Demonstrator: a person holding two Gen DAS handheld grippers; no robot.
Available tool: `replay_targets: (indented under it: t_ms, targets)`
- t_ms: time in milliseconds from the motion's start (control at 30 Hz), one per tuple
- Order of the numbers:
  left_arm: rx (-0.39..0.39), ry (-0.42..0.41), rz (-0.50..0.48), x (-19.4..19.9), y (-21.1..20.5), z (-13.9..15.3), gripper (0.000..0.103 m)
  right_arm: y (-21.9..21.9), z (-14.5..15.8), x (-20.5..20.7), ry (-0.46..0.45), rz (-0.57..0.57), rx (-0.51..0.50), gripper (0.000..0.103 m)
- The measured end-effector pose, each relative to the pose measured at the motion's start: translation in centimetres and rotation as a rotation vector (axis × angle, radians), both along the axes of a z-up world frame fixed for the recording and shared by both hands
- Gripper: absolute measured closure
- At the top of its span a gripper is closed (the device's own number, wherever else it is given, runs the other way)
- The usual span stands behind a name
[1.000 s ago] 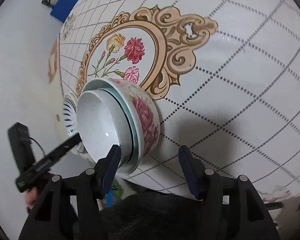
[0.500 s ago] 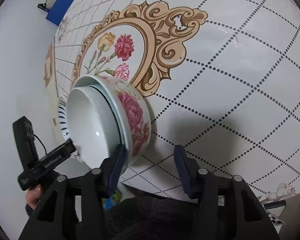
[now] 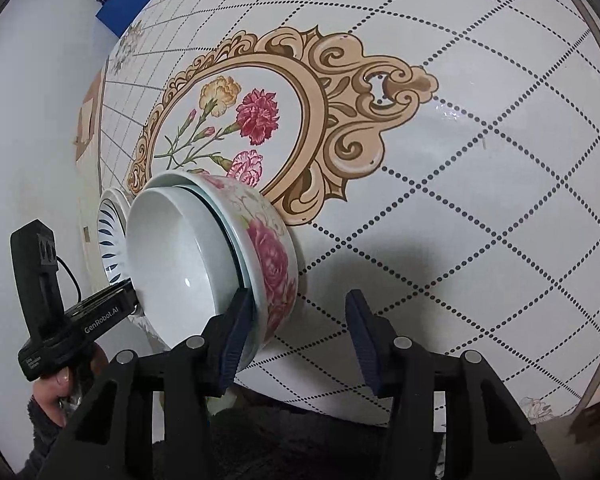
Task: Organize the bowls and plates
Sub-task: 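Lower the nested bowls beside the plate stack and open both grippers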
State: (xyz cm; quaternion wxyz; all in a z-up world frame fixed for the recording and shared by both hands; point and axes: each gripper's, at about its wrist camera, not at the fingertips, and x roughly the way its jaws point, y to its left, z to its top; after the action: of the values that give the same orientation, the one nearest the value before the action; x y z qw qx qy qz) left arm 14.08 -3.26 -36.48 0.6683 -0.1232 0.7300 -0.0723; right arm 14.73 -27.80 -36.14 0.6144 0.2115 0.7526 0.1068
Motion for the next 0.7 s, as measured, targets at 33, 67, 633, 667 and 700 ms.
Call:
replay_targets:
  t_ms: [33, 67, 633, 667, 700]
  targets:
    - [0.0, 0.008, -0.002, 0.1, -0.1, -0.1, 0.098, 0.0, -0.1, 0.0, 0.005, -0.001, 0.0, 0.052]
    - [0.006, 0.017, 0.001, 0.1, 0.0, -0.3, 0.095, -0.2, -0.2, 0.1, 0.013, -0.009, 0.005, 0.051]
    - [0.185, -0.087, -0.002, 0.9, 0.9, 4.9, 0.041, 2.4, 4.2, 0.6, -0.191, 0.126, -0.144, 0.0]
    - [0.186, -0.089, 0.005, 1.0, 1.1, 4.9, 0.039, 2.8, 4.3, 0.7, -0.198, 0.147, -0.147, 0.0]
    - [0.189, -0.093, 0.012, 1.0, 1.1, 5.0, 0.036, 3.2, 4.3, 0.8, -0.205, 0.167, -0.157, 0.0]
